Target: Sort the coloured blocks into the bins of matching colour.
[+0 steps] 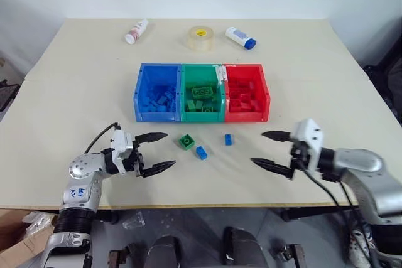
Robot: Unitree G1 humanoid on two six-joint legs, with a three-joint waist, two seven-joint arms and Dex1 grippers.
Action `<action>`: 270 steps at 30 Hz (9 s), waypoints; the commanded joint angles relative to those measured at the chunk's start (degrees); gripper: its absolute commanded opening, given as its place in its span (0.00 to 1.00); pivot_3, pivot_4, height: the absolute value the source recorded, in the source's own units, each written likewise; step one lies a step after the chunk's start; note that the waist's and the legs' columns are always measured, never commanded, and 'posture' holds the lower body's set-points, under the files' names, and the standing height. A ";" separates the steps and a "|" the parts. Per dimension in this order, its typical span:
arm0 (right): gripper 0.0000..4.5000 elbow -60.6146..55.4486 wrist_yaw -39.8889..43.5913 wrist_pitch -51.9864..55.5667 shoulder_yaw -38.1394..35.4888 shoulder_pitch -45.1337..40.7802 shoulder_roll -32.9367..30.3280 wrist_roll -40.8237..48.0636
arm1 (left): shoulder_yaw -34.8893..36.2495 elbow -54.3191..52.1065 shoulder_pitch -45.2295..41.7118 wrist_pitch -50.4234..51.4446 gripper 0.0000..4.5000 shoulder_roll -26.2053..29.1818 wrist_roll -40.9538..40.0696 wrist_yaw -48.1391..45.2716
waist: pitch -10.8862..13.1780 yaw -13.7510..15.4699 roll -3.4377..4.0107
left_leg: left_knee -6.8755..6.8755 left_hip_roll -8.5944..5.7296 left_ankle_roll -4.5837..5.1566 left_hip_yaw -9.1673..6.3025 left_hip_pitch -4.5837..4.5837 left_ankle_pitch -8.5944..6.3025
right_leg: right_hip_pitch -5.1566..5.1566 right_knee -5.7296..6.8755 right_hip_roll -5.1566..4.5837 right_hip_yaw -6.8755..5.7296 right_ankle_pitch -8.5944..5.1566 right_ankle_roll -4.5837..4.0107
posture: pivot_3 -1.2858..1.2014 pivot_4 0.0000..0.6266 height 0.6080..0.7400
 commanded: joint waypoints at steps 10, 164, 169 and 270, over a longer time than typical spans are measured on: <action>0.91 19.60 -1.07 -8.56 8.09 -11.67 9.18 -8.03 | 2.84 -11.48 8.27 2.63 1.00 1.35 -2.10 4.05 | 0.00 -0.05 0.00 | 0.03 0.01 0.01 -0.01 -0.02 0.00 | -0.01 0.04 0.00 -0.01 0.00 0.01 | 0.52 0.24 1.00; 1.00 -0.47 11.27 -10.12 -5.32 5.47 -5.44 7.15 | -26.42 -17.32 -10.59 22.94 0.27 -3.78 25.23 27.34 | 0.01 2.87 0.03 | 0.64 0.02 0.11 -0.03 -0.04 -0.11 | 0.10 0.23 0.01 0.07 -0.01 -0.01 | 0.52 0.24 1.00; 1.00 0.28 11.32 -10.21 -4.98 4.71 -5.34 6.84 | -22.45 -20.66 -10.83 24.32 0.27 -5.65 20.58 27.03 | 0.01 2.87 0.03 | 0.65 0.02 0.11 -0.03 -0.06 -0.11 | 0.09 0.23 0.01 0.07 -0.01 -0.01 | 0.52 0.24 1.00; 1.00 5.37 16.80 -15.34 -6.10 2.06 -2.70 8.57 | -12.83 4.01 -12.57 6.05 0.91 -1.14 12.90 7.81 | 0.08 1.51 0.04 | 0.73 0.06 0.06 0.12 -0.09 -0.29 | 0.00 0.22 0.08 0.16 0.03 0.06 | 0.52 0.24 1.00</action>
